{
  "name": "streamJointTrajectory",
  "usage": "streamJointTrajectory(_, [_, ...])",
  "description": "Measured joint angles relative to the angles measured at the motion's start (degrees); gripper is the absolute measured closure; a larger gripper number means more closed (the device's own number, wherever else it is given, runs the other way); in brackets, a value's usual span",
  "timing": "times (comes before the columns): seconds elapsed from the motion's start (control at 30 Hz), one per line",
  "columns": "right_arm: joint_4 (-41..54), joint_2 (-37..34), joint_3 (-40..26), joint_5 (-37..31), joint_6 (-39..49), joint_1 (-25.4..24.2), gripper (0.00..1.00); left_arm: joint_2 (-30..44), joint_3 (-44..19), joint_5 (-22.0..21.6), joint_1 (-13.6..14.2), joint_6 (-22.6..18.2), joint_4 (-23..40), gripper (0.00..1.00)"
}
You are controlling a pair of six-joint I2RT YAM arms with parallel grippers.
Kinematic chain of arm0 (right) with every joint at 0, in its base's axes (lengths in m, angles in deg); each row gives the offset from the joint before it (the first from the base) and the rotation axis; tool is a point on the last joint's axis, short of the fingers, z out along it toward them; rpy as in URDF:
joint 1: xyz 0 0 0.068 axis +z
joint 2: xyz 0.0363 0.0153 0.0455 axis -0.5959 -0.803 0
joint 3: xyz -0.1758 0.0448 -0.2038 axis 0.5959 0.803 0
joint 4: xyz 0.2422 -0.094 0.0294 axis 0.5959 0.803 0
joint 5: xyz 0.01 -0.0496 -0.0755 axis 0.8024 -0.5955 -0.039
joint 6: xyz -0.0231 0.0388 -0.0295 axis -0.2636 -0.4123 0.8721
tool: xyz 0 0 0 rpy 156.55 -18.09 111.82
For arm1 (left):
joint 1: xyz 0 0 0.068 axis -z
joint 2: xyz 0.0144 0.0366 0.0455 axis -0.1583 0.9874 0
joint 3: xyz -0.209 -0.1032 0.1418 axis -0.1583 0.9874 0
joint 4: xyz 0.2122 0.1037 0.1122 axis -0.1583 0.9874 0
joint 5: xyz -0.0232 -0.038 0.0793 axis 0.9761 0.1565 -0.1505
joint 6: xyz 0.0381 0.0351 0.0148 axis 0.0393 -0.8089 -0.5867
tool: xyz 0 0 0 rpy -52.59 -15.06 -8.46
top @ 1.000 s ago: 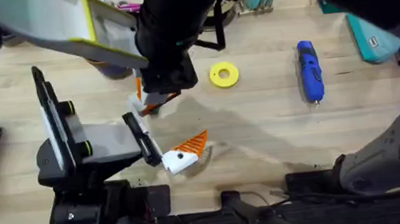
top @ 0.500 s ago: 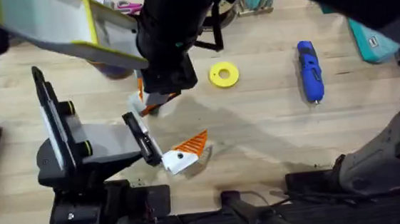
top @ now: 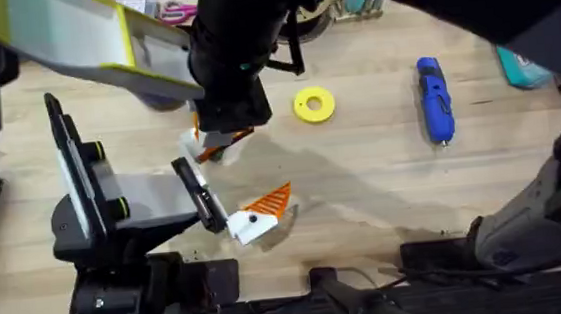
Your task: Pick up the gripper from the table and insert it into the empty holder that is missing its gripper. Then pick up a screw, insert it into the mounting hole, and use the screwdriver to tighten it. Finally, clean up the table by picking up the vegetable and placing it into the bucket.
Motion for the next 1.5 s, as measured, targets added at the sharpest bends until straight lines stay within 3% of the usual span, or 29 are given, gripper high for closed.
streamJointTrajectory(1.5, [0.02,-2.16,0.0,-0.02,-0.24,0.46,0.995,-0.02,0.0,0.02,0.0,0.0,0.0,0.01])
